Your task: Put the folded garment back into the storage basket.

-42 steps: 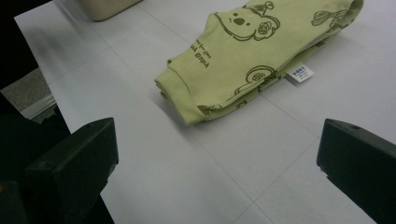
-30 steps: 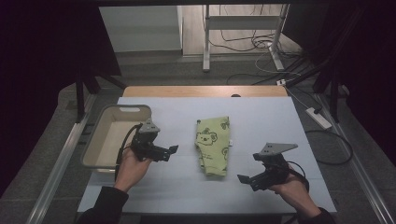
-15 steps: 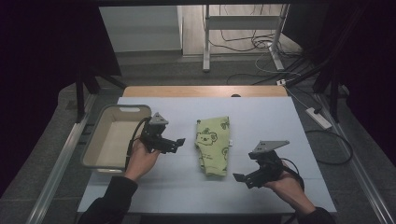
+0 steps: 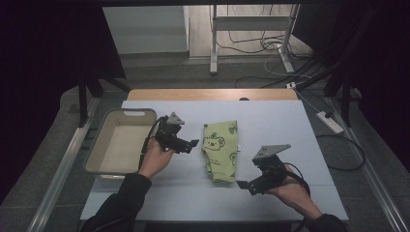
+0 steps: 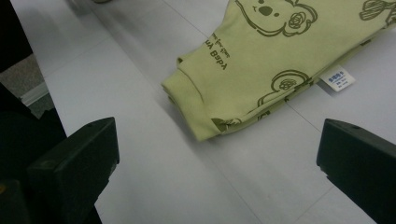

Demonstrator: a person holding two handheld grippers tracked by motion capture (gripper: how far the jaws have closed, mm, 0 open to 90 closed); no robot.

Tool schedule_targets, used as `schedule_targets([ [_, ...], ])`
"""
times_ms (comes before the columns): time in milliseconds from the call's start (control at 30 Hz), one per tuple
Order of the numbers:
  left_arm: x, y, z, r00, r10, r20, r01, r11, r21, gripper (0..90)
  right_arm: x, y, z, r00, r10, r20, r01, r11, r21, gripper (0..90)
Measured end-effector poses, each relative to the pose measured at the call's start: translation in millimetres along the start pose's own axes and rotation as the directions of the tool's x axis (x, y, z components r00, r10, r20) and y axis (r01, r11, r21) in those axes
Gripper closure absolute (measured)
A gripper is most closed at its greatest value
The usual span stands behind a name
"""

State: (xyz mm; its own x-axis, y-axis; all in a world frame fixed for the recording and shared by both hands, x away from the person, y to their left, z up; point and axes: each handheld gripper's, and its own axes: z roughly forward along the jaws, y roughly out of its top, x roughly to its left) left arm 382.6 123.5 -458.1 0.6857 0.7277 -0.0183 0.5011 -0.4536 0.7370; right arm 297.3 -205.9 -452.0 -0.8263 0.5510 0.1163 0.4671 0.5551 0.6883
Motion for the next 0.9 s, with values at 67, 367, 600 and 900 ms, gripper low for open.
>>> schedule_targets([
  [67, 2.1, 2.4, 4.1, 1.0, -0.002, 0.006, 0.002, 1.0, 0.0, 0.0, 0.2, 1.0, 2.5, 1.0, -0.004, 0.002, 0.004, 1.0, 0.012, 0.0],
  [367, 10.5, 10.3, 26.8, 0.9998, -0.008, 0.016, 0.007, 0.9987, 0.051, 0.0, -2.7, 4.6, 16.2, 0.9998, -0.018, -0.002, 0.018, 0.999, 0.048, 0.0],
  [600, 12.1, 14.8, 40.6, 0.9996, -0.016, 0.023, 0.015, 0.9974, 0.07, 0.0, -0.8, 5.5, 24.1, 0.9988, -0.043, -0.024, 0.045, 0.995, 0.09, 0.0],
  [900, 12.4, 24.7, 56.7, 0.9999, 0.009, 0.01, -0.01, 0.995, 0.099, 0.0, -4.3, 10.2, 33.9, 0.9985, -0.038, -0.04, 0.042, 0.994, 0.106, 0.0],
])
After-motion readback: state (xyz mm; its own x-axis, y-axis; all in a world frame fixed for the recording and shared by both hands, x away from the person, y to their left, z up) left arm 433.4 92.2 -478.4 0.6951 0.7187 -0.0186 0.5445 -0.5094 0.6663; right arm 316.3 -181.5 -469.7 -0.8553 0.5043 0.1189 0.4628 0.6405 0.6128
